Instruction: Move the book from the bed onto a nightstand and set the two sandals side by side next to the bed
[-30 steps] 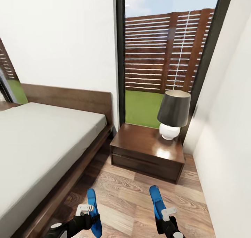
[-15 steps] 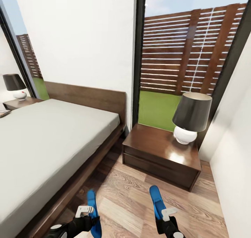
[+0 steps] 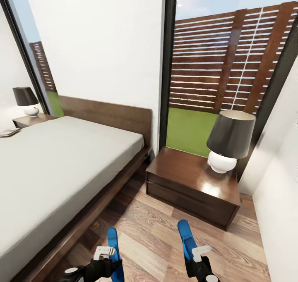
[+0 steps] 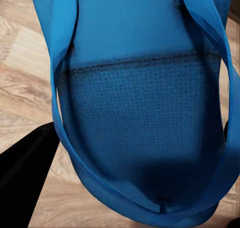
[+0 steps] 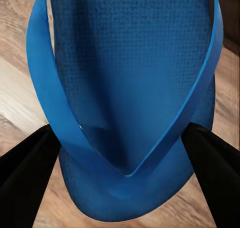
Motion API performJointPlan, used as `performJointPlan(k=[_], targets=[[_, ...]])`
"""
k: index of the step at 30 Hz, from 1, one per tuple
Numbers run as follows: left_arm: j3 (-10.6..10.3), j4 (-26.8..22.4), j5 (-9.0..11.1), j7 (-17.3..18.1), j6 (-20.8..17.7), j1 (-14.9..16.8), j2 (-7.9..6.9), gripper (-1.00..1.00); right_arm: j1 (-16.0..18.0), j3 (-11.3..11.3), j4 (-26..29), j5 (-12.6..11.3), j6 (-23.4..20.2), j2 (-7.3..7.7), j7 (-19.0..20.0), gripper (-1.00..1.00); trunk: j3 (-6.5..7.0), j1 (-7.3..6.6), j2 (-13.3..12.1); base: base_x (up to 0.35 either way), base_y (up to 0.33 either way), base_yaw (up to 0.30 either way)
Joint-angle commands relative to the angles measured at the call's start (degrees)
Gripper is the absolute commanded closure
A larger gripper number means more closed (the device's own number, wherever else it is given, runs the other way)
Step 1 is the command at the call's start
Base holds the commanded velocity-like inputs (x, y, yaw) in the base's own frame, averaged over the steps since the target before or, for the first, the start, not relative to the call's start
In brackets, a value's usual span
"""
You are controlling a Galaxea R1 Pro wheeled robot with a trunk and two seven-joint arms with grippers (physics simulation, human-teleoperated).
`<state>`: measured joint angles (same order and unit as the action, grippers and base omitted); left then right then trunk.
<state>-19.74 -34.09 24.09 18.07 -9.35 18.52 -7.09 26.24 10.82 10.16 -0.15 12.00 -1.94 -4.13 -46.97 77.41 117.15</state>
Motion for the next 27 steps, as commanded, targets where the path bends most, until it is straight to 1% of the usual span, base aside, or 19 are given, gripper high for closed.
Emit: performJointPlan(k=[1, 6, 9, 24, 27], targets=[[-0.21, -0.10, 0.56, -0.05, -0.40, 0.03, -0.07, 1.00, 0.04, 0.43, -0.06, -0.02, 0.12, 0.01, -0.35, 1.00, -0.05, -0.01, 0.02, 0.000, -0.254, 0.001], [-0.21, -0.10, 0.52, -0.05, -0.40, 0.03, -0.09, 1.00, 0.04, 0.43, -0.06, -0.02, 0.12, 0.00, -0.35, 1.00, -0.05, -0.01, 0.02, 0.000, -0.194, 0.010], [-0.21, -0.10, 0.52, -0.05, -0.40, 0.03, -0.08, 1.00, 0.04, 0.43, -0.06, -0.02, 0.12, 0.01, -0.35, 1.00, -0.05, -0.01, 0.02, 0.000, -0.083, 0.152], [-0.37, -0.10, 0.52, -0.05, -0.40, 0.03, -0.03, 1.00, 0.04, 0.43, -0.06, -0.02, 0.12, -0.02, -0.35, 1.00, -0.05, -0.01, 0.02, 0.000, -0.006, 0.279], [-0.52, -0.10, 0.52, -0.05, -0.39, 0.03, -0.03, 1.00, 0.04, 0.43, -0.06, -0.02, 0.12, -0.07, -0.35, 1.00, -0.05, -0.01, 0.02, 0.000, -0.044, 0.160]])
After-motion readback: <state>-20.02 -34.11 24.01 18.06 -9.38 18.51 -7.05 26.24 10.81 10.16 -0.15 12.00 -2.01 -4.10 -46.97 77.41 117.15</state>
